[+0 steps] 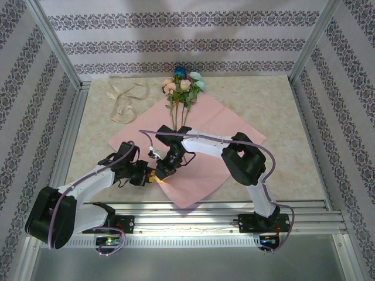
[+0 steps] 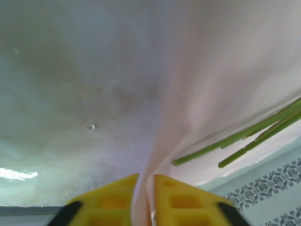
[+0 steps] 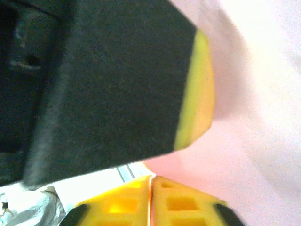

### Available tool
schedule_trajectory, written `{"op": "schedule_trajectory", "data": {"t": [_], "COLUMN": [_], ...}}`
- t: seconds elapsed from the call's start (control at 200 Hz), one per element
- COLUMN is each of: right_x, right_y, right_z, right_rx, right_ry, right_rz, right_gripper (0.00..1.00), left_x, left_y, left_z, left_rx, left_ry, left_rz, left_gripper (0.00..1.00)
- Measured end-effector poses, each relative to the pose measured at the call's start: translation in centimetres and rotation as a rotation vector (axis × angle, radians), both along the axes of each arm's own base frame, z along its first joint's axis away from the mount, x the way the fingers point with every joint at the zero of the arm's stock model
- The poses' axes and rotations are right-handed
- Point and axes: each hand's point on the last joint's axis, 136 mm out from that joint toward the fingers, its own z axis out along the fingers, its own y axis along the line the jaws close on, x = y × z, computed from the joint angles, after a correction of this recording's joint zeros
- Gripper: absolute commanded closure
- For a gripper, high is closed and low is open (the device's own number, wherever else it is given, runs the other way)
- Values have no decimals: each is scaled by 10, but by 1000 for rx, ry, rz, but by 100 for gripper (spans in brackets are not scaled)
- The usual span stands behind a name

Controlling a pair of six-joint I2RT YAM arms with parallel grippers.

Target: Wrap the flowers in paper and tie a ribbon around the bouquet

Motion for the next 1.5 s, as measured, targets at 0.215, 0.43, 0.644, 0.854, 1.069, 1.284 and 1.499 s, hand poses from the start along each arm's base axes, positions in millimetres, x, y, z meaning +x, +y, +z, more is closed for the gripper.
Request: {"op": "schedule_trajectory", "data": {"t": [0.215, 0.43, 0.644, 0.854, 1.069, 1.284, 1.499], "right_x": [21, 69, 94, 91, 99, 79, 81], "right_y": [-21, -63, -98, -127, -152, -158, -157], "right_z": [6, 44, 53, 55, 70, 57, 52], "right_rx": [14, 85, 140, 232, 300, 284, 272], "right_ry": [-89, -239, -377, -486, -572, -560, -571], "right_rz": [-46, -179, -259, -290, -352, -337, -331], "right_gripper": [47, 45, 45, 39, 30, 27, 29], "left_x": [10, 18, 19, 29, 34, 34, 34], "left_y": [-3, -3, -2, 1, 1, 2, 2], "left_z": [4, 2, -14, -24, -26, -26, -26], "left_rx": [-30, -49, -45, -55, -58, -58, -58], "left_ry": [-12, 11, 97, 134, 144, 143, 143], "left_rz": [47, 132, 192, 255, 266, 269, 269], "left_gripper": [100, 100, 100, 100, 100, 100, 100]}}
